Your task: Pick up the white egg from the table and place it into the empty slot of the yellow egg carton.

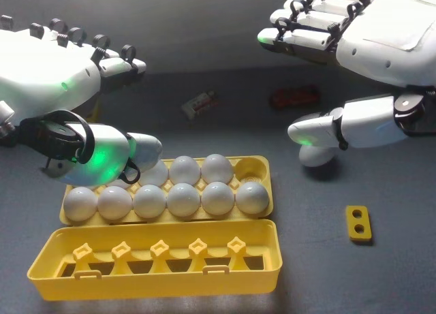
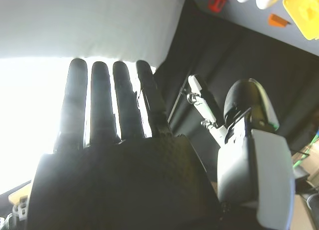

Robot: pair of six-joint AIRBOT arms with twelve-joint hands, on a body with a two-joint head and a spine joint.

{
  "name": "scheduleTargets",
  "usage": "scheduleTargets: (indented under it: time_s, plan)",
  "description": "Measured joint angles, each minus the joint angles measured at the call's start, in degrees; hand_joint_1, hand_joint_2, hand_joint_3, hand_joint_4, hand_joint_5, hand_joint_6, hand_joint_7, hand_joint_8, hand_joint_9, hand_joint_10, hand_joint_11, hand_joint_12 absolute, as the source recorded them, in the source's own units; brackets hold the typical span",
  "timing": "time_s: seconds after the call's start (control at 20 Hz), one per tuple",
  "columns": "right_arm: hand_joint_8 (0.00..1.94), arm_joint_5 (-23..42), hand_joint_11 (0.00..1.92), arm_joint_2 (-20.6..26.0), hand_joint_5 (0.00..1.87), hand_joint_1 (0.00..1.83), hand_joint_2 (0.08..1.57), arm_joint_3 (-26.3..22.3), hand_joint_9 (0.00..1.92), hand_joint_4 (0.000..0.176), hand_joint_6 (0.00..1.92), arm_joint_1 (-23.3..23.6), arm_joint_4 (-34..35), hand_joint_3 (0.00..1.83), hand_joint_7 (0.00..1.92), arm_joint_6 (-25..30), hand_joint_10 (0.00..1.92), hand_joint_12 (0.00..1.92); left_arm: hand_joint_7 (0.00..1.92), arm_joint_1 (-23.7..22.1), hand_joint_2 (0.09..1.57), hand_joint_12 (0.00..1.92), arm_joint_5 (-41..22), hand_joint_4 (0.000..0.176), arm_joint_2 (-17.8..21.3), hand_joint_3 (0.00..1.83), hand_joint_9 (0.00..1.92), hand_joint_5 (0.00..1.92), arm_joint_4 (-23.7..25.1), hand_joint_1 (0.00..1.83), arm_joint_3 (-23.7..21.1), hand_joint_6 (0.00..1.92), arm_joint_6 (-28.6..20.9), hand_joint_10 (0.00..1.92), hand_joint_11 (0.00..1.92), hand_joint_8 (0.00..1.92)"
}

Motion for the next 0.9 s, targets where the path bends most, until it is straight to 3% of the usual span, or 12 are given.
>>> scheduleTargets:
  time_s: [0.15,0.4,0.5,0.65,0.8,0.9]
  plan:
    - [0.00,-9.35,0.00,-2.54,0.10,0.28,1.05,3.67,0.04,0.014,0.00,3.80,3.93,0.00,0.05,0.46,0.03,0.00,0.09,0.00,1.29,0.57,-0.07,0.035,0.00,0.00,0.10,0.08,-0.17,0.02,-0.07,0.00,0.00,0.00,0.00,0.00]
    - [0.00,-23.19,0.00,-3.19,0.09,0.75,0.99,4.85,0.03,0.018,0.00,8.28,6.12,0.00,0.04,-3.06,0.03,0.00,0.08,0.00,1.29,0.52,-0.26,0.036,0.00,0.00,0.10,0.07,-0.15,0.04,-0.07,0.00,0.02,0.00,0.00,0.00]
    - [0.00,-27.41,0.00,-4.85,0.07,0.91,0.98,7.65,0.03,0.020,0.00,9.70,6.05,0.00,0.04,-0.39,0.02,0.00,0.08,0.00,1.29,0.52,-0.55,0.036,0.00,0.00,0.10,0.07,-0.13,0.04,-0.07,0.00,0.02,0.00,0.00,0.00]
    - [0.00,-33.35,0.00,-6.64,0.06,0.97,0.99,10.69,0.03,0.021,0.00,10.99,5.66,0.00,0.03,3.13,0.02,0.00,0.08,0.00,1.29,0.52,-0.22,0.036,0.00,0.00,0.10,0.07,-0.13,0.04,-0.07,0.00,0.11,0.00,0.00,0.00]
    - [0.00,-36.92,0.00,-8.13,0.04,1.07,0.99,11.19,0.02,0.021,0.00,11.82,-20.55,0.00,0.01,28.65,0.02,0.00,0.07,0.00,1.29,0.51,-0.44,0.036,0.00,0.00,0.10,0.07,-0.13,0.03,-0.07,0.00,0.11,0.00,0.00,0.00]
    - [0.00,-37.20,0.00,-8.33,0.04,1.13,0.98,11.19,0.01,0.021,0.00,11.78,-25.29,0.00,0.01,32.57,0.01,0.00,0.08,0.00,1.29,0.51,-0.20,0.036,0.00,0.00,0.10,0.07,-0.13,0.03,-0.07,0.00,0.13,0.00,0.00,0.00]
